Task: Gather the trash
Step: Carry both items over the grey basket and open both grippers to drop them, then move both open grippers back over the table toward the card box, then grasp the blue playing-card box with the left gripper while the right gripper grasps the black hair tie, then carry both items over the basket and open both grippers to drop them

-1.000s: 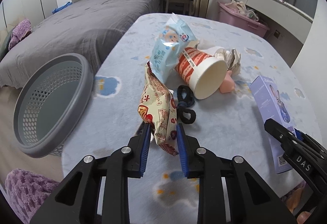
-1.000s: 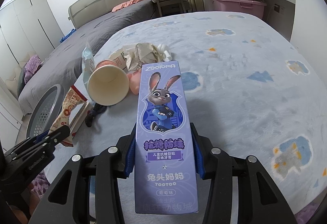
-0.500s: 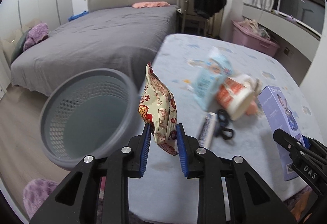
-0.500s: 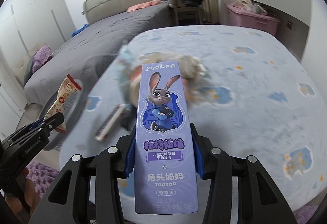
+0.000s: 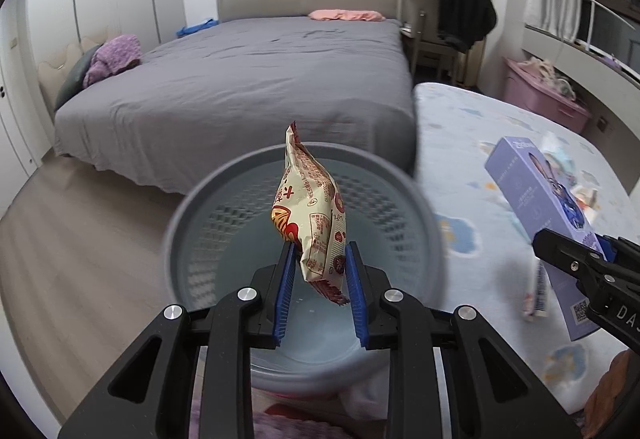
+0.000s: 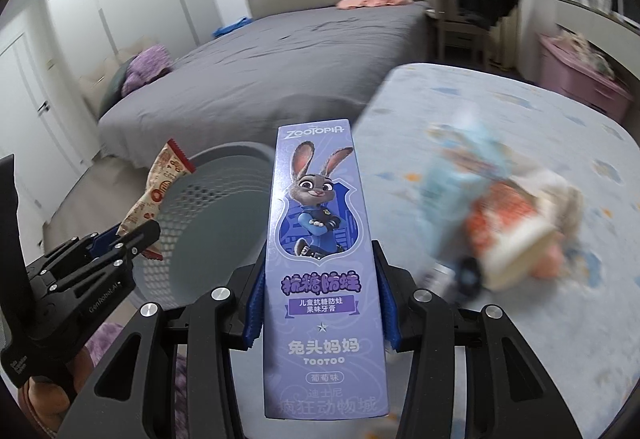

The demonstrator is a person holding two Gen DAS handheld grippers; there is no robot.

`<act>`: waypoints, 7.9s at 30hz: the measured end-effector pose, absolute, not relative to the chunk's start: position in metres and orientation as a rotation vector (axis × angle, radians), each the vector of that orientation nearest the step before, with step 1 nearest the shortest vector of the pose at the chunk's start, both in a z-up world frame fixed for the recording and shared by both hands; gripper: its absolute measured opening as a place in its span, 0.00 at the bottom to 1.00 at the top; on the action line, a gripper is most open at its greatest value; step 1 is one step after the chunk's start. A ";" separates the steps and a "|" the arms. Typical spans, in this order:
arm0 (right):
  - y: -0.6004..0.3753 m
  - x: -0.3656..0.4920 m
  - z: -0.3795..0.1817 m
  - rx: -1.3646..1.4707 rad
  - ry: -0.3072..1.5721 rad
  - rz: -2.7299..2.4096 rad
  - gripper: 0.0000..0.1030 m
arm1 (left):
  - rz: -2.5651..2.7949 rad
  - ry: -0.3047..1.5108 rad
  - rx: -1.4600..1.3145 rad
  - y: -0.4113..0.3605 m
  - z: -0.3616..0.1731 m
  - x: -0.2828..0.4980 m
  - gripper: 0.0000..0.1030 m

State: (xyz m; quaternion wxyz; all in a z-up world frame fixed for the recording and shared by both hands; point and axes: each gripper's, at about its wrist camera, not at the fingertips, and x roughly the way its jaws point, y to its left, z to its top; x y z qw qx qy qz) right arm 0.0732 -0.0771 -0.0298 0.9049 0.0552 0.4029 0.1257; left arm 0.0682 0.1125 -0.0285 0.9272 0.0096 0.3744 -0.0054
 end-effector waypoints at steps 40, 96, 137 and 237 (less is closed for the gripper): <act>0.020 0.142 -0.067 0.001 0.901 0.367 0.53 | 0.068 0.839 -0.106 0.191 -0.073 0.097 0.51; -0.049 0.082 -0.045 0.075 0.857 0.281 0.53 | 0.052 0.807 -0.059 0.143 -0.053 0.060 0.73; -0.249 0.000 -0.068 0.199 0.881 0.029 0.54 | -0.212 0.893 0.097 -0.049 -0.065 0.040 0.76; -0.040 0.081 -0.046 0.047 0.827 0.222 0.12 | 0.021 0.781 0.011 0.122 -0.047 0.072 0.19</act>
